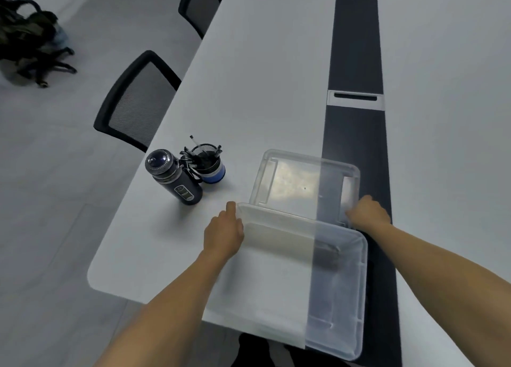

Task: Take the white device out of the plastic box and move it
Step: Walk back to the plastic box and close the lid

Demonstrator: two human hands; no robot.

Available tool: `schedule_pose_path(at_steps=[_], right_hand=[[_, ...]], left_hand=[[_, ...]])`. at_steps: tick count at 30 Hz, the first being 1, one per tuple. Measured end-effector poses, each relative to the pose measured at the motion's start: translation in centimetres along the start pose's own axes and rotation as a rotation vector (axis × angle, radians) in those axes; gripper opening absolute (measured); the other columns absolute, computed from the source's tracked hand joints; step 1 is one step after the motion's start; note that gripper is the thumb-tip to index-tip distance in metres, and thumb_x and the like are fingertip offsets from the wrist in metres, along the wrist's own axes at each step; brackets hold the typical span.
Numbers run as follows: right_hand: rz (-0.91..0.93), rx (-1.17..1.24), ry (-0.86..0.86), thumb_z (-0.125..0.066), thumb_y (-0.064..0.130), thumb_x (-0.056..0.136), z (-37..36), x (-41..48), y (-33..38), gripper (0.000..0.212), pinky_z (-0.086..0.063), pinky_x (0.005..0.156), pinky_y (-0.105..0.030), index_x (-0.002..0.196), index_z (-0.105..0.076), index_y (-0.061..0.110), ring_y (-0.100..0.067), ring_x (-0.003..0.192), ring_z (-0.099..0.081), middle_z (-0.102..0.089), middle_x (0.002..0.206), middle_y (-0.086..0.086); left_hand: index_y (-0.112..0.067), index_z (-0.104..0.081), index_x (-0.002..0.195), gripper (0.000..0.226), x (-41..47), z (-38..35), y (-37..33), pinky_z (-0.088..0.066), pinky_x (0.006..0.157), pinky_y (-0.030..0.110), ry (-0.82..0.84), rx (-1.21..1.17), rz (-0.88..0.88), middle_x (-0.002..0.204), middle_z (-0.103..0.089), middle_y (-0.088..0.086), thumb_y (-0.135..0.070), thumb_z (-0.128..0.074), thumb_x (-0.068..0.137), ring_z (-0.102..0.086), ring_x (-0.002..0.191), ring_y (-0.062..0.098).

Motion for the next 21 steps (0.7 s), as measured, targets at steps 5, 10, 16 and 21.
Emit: schedule_pose_path(at_steps=[5,10,16,21], right_hand=[[-0.057,0.052,0.037,-0.067,0.028,0.085,-2.4,0.9,-1.3,0.060,-0.049,0.076,-0.044,0.129,-0.038,0.001,-0.041,0.102,-0.056,-0.051,0.123,-0.023],[-0.032,0.073,-0.010,-0.065,0.014,0.086,-2.3,1.7,-0.9,0.038,-0.042,0.066,-0.036,0.116,-0.047,0.000,-0.038,0.092,-0.060,-0.061,0.108,-0.022],[-0.007,0.119,-0.083,-0.062,0.011,0.086,-0.1,2.7,-1.1,0.025,-0.034,0.044,-0.025,0.065,-0.053,0.003,-0.024,0.055,-0.052,-0.058,0.067,-0.012],[0.009,0.121,-0.001,-0.074,0.030,0.081,-0.6,2.2,-0.6,0.031,-0.045,0.052,-0.031,0.075,-0.059,0.003,-0.029,0.064,-0.060,-0.063,0.073,-0.012]], left_hand=[[-0.014,-0.038,0.121,0.030,0.2,-0.3,0.2,-0.043,0.060,0.037,-0.047,-0.044,-0.001,0.093,-0.063,0.011,-0.023,-0.041,0.093,-0.056,0.081,0.033],[-0.014,-0.039,0.121,0.030,0.3,-0.3,0.3,-0.042,0.059,0.036,-0.056,-0.039,0.006,0.091,-0.063,0.011,-0.023,-0.042,0.093,-0.056,0.079,0.032],[-0.015,-0.039,0.121,0.031,0.3,-0.3,0.2,-0.036,0.058,0.034,-0.060,-0.033,0.013,0.092,-0.063,0.011,-0.023,-0.043,0.092,-0.055,0.079,0.032],[-0.015,-0.039,0.120,0.029,0.2,-0.2,0.2,-0.035,0.057,0.033,-0.065,-0.032,0.020,0.091,-0.063,0.011,-0.023,-0.042,0.093,-0.052,0.075,0.030]])
Point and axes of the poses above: each hand's wrist, its own x-axis towards the middle knuckle, its own z-axis out of the back of the hand, y = z × x, the point moved 6 cm from there along x, towards the middle knuckle
